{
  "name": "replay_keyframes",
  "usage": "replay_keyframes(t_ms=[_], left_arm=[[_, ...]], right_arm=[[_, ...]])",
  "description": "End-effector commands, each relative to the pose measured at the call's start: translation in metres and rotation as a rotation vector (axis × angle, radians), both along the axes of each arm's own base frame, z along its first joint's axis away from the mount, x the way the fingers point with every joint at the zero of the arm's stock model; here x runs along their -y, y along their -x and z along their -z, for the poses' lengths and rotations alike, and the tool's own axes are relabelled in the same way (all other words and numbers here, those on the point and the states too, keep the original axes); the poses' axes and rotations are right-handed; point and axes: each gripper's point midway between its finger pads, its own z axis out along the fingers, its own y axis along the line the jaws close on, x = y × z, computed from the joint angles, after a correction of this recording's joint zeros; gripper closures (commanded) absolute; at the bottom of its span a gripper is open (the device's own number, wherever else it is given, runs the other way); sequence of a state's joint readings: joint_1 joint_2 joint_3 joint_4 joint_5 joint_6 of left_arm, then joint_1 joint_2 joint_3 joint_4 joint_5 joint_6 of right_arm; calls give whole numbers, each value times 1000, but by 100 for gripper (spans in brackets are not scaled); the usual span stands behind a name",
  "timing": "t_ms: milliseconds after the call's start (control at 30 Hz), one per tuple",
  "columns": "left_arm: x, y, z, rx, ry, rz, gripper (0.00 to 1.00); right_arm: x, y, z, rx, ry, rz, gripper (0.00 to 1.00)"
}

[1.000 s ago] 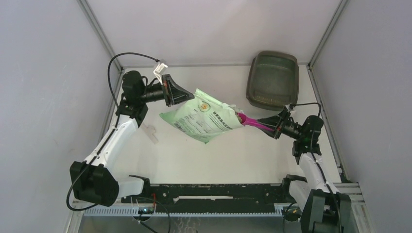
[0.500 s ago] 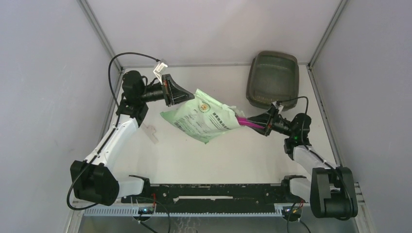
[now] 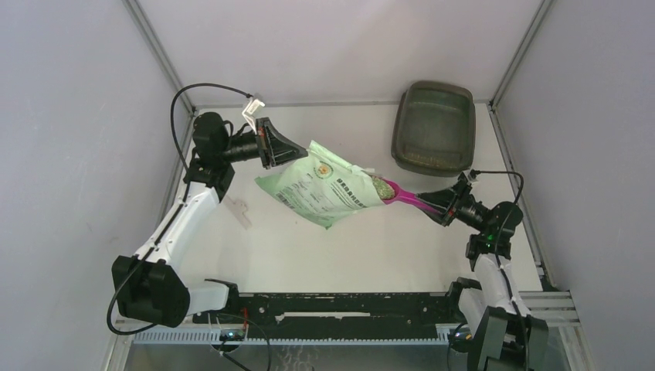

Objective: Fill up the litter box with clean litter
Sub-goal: 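Scoop the cat litter from the cat litter bag.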

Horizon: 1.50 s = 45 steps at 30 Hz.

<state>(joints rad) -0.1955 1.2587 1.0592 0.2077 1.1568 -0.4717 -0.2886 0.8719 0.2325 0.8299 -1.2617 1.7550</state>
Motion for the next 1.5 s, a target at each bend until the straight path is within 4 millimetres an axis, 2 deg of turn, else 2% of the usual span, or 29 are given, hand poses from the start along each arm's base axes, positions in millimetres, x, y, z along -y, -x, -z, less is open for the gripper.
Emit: replay_keyframes(t_ms=[0, 233, 333, 433, 600, 767, 833, 967, 1200, 1467], left_arm=[[-2, 2, -13, 59, 18, 11, 100], [-4, -2, -12, 55, 20, -2, 100], [-3, -3, -14, 58, 34, 2, 100], [-3, -4, -13, 53, 35, 4, 100], [-3, -2, -12, 51, 35, 6, 100], [-2, -3, -12, 49, 38, 4, 100], [-2, -2, -13, 48, 40, 6, 100], [-3, -1, -15, 53, 41, 7, 100], [-2, -2, -16, 47, 42, 8, 100], [-2, -1, -15, 48, 41, 8, 100]], right_arm=[[1, 4, -6, 33, 28, 10, 100], [6, -2, -22, 59, 11, 42, 100], [-2, -9, -26, 74, 17, 27, 100], [-14, -10, -41, 103, -15, -22, 100], [-13, -8, -44, 121, -8, -31, 100], [-45, -14, -53, 156, -12, -121, 100], [-48, -14, -56, 162, -24, -142, 100], [-31, -10, -46, 152, 6, -108, 100], [-51, -18, -38, 137, -7, -146, 100], [-15, -9, -22, 91, 12, -52, 100]])
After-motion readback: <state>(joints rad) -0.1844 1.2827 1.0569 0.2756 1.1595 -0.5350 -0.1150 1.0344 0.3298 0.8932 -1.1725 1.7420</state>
